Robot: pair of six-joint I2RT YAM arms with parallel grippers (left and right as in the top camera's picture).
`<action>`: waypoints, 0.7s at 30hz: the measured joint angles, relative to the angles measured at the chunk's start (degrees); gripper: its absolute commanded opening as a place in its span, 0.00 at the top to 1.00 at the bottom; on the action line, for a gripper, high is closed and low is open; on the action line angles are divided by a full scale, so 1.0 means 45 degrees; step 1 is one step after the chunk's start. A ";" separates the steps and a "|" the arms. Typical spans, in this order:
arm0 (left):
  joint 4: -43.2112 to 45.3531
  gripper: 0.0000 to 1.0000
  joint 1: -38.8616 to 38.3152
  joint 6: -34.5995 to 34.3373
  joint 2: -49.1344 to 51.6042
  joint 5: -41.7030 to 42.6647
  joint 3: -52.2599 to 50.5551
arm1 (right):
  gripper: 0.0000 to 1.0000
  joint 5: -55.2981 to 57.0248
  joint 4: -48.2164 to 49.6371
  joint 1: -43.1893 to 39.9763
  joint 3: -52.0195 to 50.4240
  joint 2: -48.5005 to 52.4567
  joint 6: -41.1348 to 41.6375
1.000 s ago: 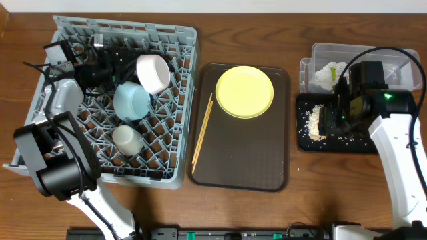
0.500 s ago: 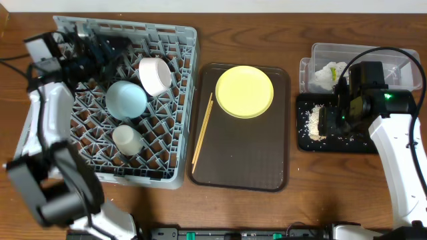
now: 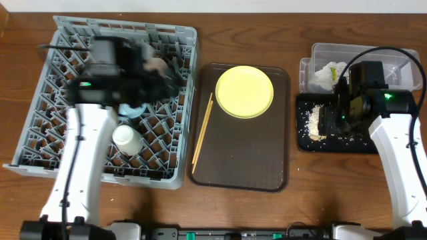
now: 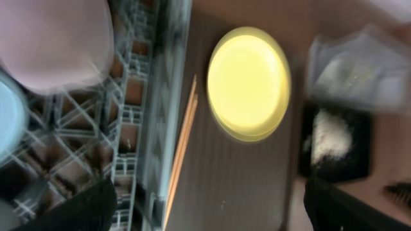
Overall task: Sort waste into correct bins and load items into the dishwasher
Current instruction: 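Withdraw the left gripper from the rack and reach toward the chopsticks, then close the left gripper on the wooden chopsticks on the brown tray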
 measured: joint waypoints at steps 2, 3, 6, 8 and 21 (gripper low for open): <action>-0.0306 0.06 -0.1326 0.0049 0.0005 -0.1020 -0.0068 | 0.31 0.0000 0.0000 0.0000 0.0005 0.0000 0.0000; -0.0306 0.06 -0.2050 0.0044 0.0005 -0.1598 -0.0107 | 0.31 0.0000 0.0000 0.0000 0.0005 0.0000 0.0000; -0.0316 0.06 -0.3852 -0.0068 0.0034 -0.3196 -0.0330 | 0.31 -0.0005 0.0005 0.0000 0.0005 0.0000 0.0000; -0.0311 0.06 -0.4881 -0.0189 0.0170 -0.4153 -0.0495 | 0.31 -0.0005 0.0000 0.0000 0.0005 0.0000 0.0000; 0.0588 0.13 -0.7334 -0.1209 0.3706 -0.6300 -0.1078 | 0.31 -0.0010 -0.0024 0.0000 0.0005 0.0000 0.0000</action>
